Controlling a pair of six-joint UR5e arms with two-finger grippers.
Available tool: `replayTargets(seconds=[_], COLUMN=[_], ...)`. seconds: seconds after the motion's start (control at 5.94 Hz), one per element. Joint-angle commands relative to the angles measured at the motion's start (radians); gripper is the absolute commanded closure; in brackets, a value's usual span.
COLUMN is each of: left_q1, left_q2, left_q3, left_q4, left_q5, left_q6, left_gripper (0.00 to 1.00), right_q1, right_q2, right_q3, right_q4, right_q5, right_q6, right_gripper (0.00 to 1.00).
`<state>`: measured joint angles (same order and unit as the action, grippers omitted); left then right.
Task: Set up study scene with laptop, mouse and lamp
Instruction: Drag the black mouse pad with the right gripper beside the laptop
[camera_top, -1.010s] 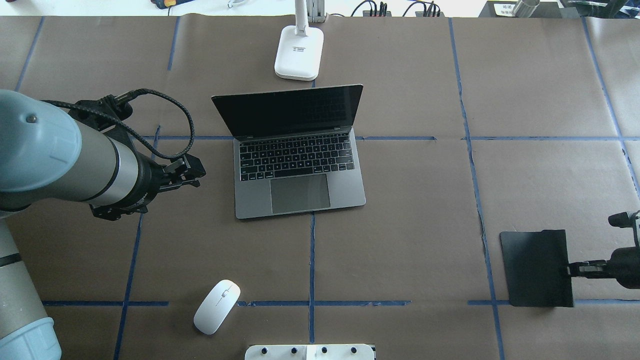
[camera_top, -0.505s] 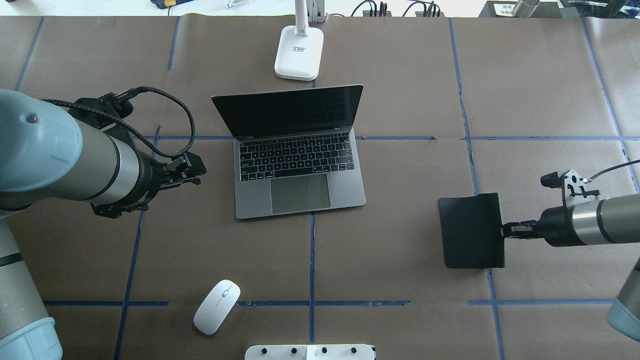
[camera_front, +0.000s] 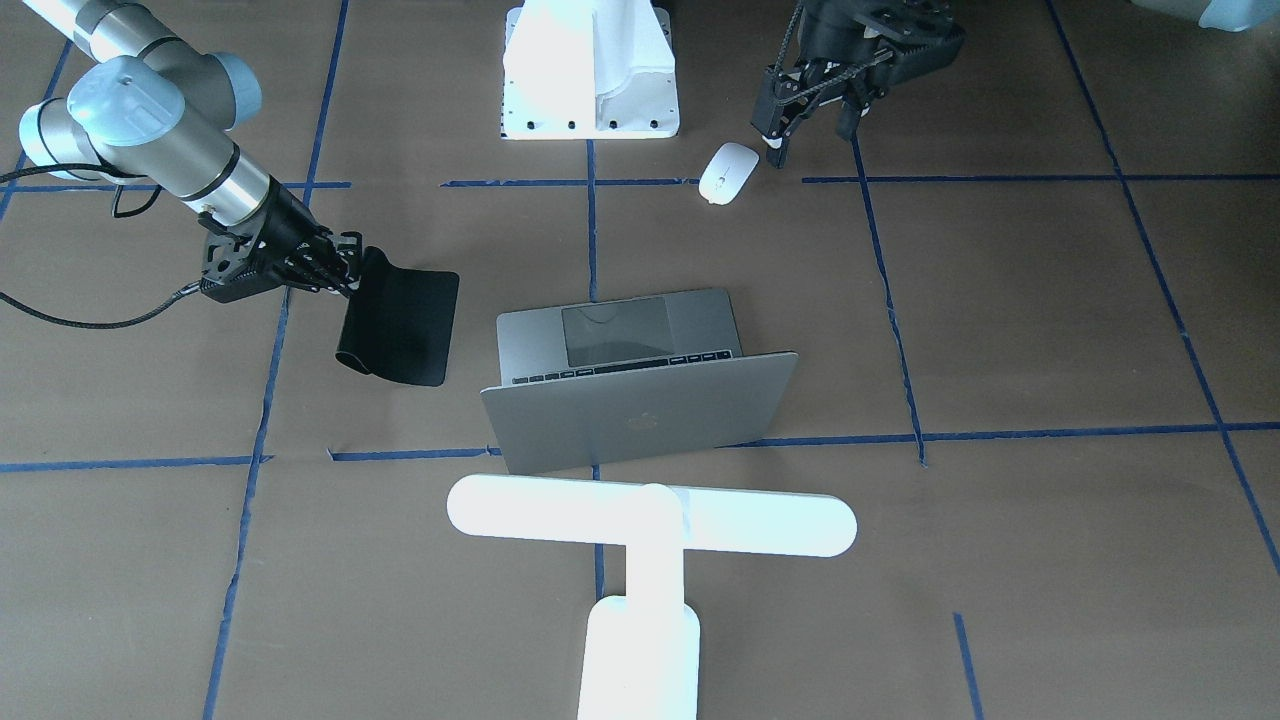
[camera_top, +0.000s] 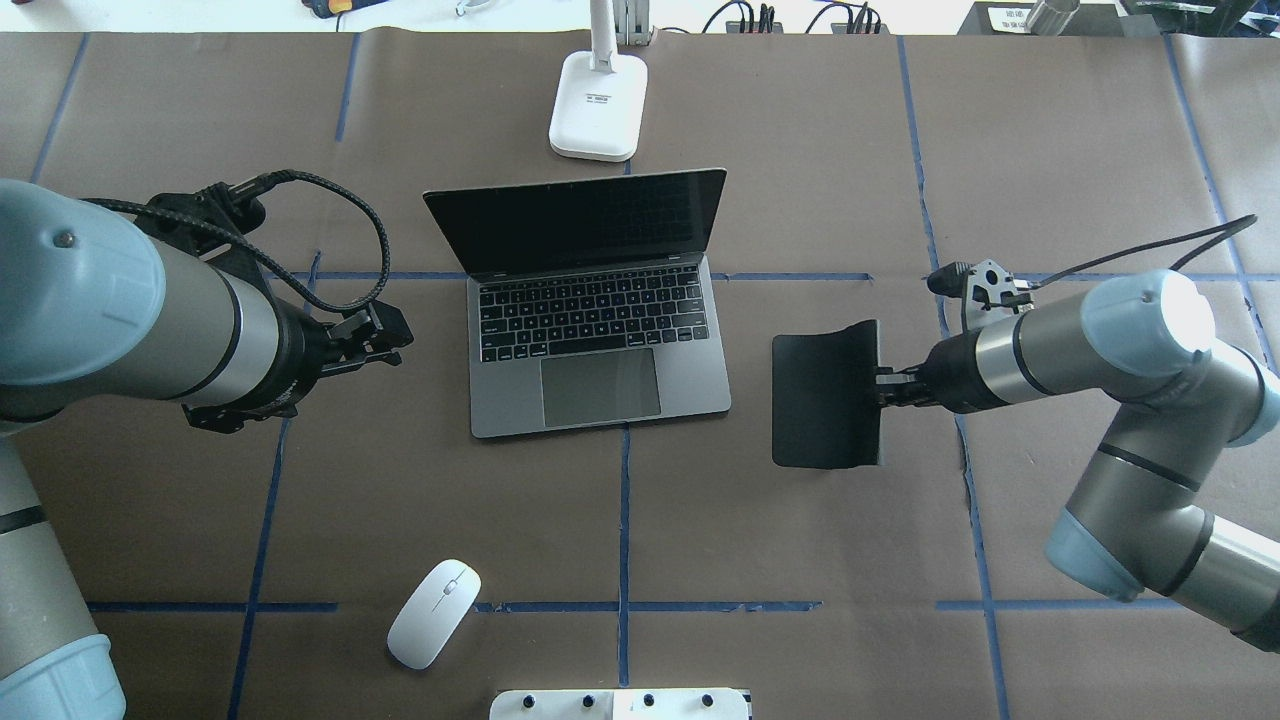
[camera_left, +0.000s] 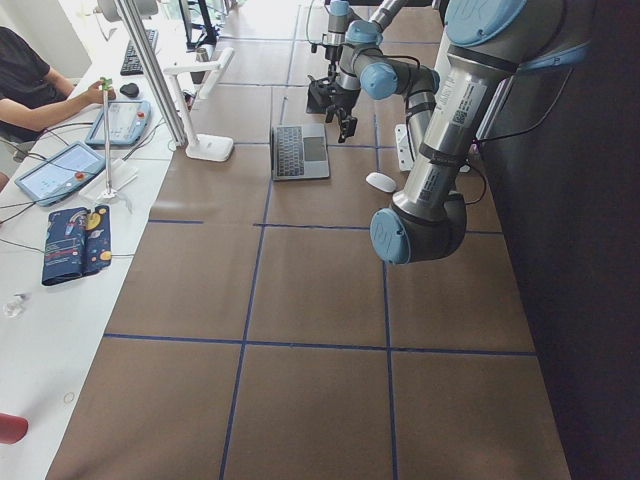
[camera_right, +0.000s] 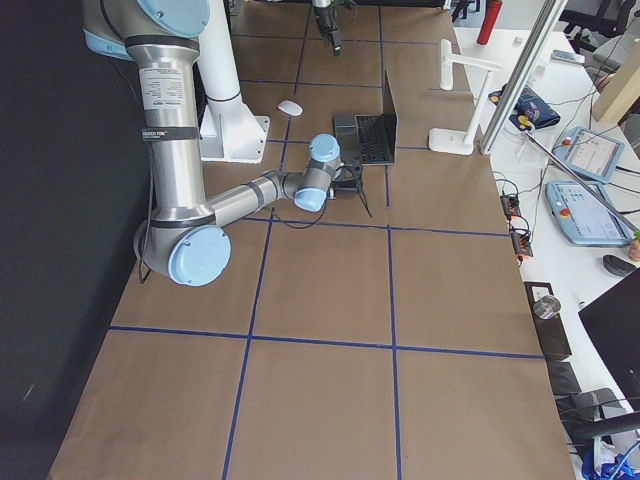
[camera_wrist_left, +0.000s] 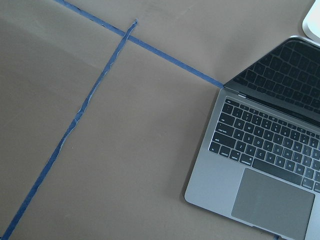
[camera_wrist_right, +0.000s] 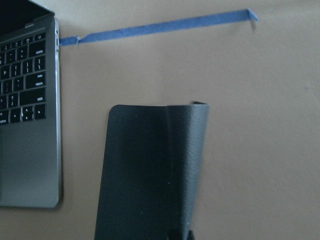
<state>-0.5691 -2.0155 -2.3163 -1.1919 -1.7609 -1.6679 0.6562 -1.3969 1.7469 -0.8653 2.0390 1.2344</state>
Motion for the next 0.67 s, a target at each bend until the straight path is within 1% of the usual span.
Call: replayTargets(seconds=[0.0,0.17,0.5], left_q1=[0.0,0.0,0.0], left_q2=[-0.006,-0.006,-0.009], left_q3=[-0.002,-0.002,-0.002], left_q4=[0.0,0.0,0.0], left_q5=[0.001,0.001,0.001], left_q6=[-0.001,-0.003,-0.003], left_gripper=[0.0,0.0,0.0], right_q1=[0.028,0.029,0.034], right_q2=[0.132,0.142,0.211], right_q3=[-0.035,-0.043,-0.122], right_q4=[-0.206,-0.248,-0.248], right_q5=[-0.003,-0.009,-0.008], right_q6=[-0.123,-0.188,-0.219], right_gripper=[1.0,1.0,0.99])
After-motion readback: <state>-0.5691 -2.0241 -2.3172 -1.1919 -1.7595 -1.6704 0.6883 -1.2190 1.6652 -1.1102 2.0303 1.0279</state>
